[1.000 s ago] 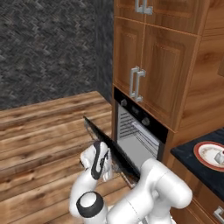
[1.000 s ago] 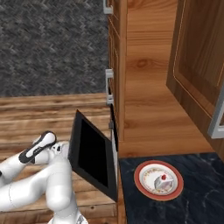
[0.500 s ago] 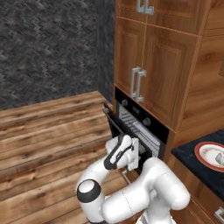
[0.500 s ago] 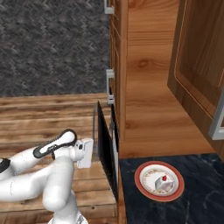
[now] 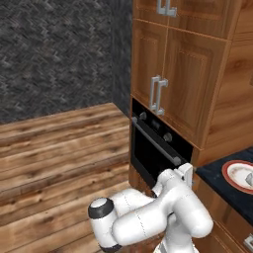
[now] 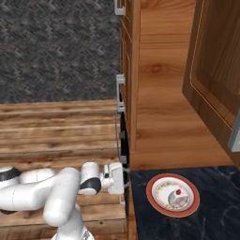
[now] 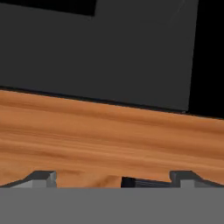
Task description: Take the baked cake out of the oven and place it on the plate for cooling. Then close the oven door.
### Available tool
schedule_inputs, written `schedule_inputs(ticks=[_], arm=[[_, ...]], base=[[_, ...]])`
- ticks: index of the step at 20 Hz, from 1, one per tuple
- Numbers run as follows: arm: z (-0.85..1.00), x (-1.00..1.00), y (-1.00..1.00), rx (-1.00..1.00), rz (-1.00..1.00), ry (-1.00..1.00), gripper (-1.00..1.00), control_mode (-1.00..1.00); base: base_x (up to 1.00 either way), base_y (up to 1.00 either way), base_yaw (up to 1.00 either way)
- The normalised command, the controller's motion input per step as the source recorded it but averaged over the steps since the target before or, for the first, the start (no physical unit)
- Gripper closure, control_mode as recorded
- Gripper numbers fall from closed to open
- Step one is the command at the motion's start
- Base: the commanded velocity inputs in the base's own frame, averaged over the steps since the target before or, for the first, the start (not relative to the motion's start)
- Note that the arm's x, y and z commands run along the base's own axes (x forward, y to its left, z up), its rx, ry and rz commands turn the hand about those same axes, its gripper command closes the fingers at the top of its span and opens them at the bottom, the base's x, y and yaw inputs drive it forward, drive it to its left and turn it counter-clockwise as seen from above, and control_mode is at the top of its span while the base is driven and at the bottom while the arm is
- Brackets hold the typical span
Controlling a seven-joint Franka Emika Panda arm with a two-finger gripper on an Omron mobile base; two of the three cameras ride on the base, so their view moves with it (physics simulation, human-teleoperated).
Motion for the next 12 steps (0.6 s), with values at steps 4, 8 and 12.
schedule_inputs(ticks=[4,8,12], arm=[[-1.00,0.00,-0.36,-0.42,-0.70,-0.30,-1.00,-1.00],[-1.00,0.01,-0.36,-0.44,-0.65,-0.27,-1.00,-1.00],[-0.96,0.20,-0.31,-0.48,-0.60,-0.21,-1.00,-1.00]], base=[[0.00,0.00,0.00],[0.00,0.00,0.00],[0.00,0.00,0.00]])
